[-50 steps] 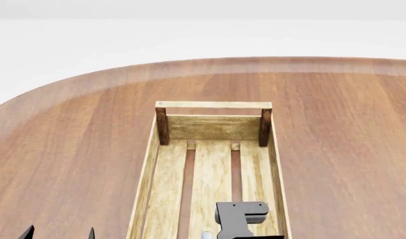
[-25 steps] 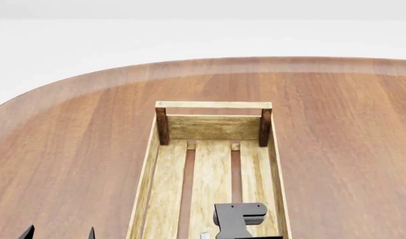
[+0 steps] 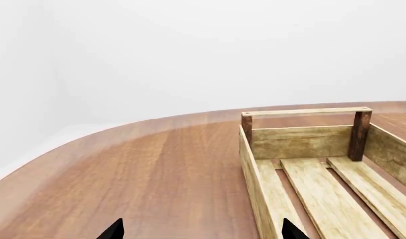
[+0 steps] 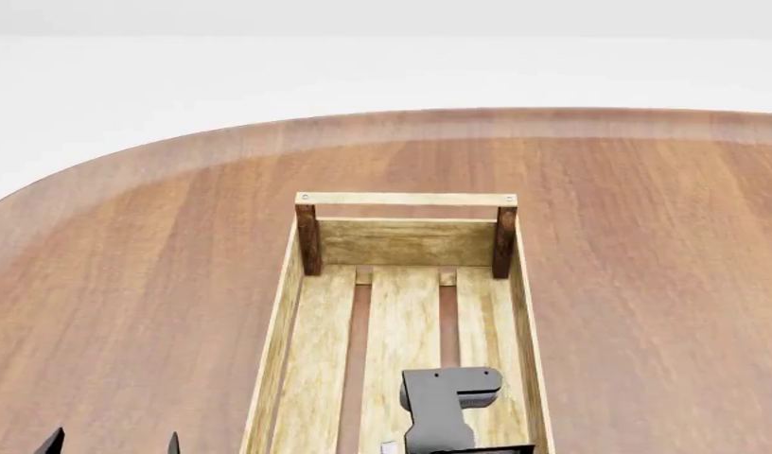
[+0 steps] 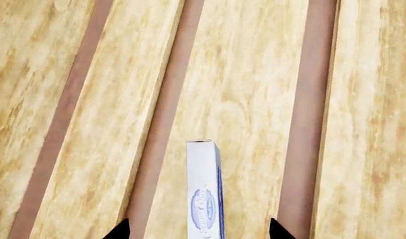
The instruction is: Pick up the cream cheese and put it in the tray.
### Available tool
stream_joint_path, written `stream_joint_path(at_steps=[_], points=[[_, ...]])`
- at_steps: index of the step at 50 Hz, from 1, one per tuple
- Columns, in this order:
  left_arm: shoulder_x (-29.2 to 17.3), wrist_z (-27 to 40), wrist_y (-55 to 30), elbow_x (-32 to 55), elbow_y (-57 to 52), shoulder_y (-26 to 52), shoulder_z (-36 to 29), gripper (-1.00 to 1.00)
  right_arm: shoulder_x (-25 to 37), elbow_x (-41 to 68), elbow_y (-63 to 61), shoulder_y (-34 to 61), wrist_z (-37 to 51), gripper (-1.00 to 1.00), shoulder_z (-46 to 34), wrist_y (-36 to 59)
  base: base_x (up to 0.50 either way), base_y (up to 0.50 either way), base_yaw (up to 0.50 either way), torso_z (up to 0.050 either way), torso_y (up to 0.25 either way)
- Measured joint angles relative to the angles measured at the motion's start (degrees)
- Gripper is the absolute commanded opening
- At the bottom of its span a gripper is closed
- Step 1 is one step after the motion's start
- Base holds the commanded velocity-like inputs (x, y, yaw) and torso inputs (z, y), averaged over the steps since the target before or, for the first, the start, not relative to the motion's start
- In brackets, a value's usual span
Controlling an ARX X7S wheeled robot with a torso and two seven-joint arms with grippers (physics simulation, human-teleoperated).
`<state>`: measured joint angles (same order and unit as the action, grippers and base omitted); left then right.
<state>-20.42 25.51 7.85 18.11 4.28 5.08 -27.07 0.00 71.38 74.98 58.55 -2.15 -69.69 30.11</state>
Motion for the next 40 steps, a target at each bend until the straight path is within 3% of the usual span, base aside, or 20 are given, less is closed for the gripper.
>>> stream_joint_path(at_steps=[18,31,40], points=[[-0.1,0.1,-0.3,0.4,-0.3,0.1,-0.1,1.00,0.0,8.0,0.0,-0.1,-0.4,1.00,-8.5,-8.8,0.00,0.00,0.00,0.000,0.000],[-0.2,0.1,-0.3,0.7,-0.4,0.2,-0.1,1.00,0.3,7.6,-0.3,-0.4,0.1,1.00,-8.7,-15.0,0.00,0.00,0.00,0.000,0.000],[-0.3,0.3,-0.4,1.0,-0.6,0.2,0.0,1.00,5.1,7.3,-10.3,-1.7,5.7,1.00,-8.0,-17.5,0.00,0.00,0.00,0.000,0.000]])
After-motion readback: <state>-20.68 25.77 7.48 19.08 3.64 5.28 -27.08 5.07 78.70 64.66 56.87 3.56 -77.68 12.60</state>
